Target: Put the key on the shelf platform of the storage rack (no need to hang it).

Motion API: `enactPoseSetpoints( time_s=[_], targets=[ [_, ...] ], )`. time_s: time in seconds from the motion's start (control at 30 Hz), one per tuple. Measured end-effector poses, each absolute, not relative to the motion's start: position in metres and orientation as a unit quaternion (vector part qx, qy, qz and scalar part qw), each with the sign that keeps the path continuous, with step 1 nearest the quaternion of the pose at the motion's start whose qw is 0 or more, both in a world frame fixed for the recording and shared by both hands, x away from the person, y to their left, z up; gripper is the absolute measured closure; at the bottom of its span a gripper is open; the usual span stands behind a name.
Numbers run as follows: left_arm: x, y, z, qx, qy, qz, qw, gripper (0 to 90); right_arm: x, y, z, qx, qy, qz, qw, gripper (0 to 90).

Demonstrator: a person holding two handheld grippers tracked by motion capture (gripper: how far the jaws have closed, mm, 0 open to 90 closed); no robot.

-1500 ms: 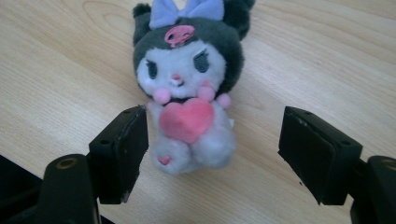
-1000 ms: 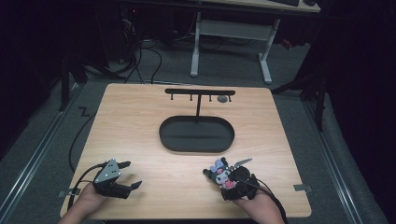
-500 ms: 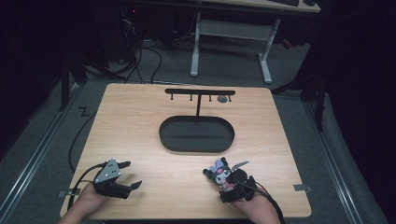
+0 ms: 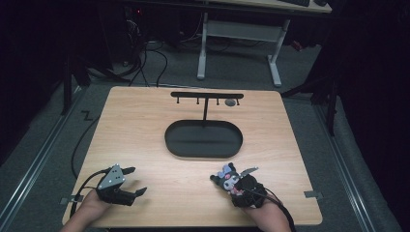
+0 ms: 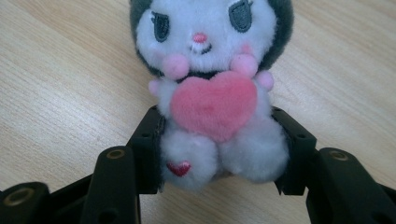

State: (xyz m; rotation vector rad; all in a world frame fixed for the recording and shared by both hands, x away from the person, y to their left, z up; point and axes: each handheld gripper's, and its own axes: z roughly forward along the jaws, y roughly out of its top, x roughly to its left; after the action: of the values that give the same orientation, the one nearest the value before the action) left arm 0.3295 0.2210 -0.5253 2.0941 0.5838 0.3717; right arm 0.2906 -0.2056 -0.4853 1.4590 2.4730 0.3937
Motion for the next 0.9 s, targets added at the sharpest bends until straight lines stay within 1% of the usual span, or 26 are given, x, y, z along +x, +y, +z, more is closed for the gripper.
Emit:
enactPoseSetpoints(
  time_s=[0.37,0.9],
  targets=[
    [0.329,0.221,-0.525,0.848,0.236,0.151,0.451,15.5,0.295,-0.209,-0.461,0.510,0.833,0.167,0.136,47.6],
    [0.329,0.221,-0.525,0.848,0.236,0.151,0.451,15.5,0.305,-0.213,-0.442,0.520,0.820,0.186,0.150,47.6]
  ],
)
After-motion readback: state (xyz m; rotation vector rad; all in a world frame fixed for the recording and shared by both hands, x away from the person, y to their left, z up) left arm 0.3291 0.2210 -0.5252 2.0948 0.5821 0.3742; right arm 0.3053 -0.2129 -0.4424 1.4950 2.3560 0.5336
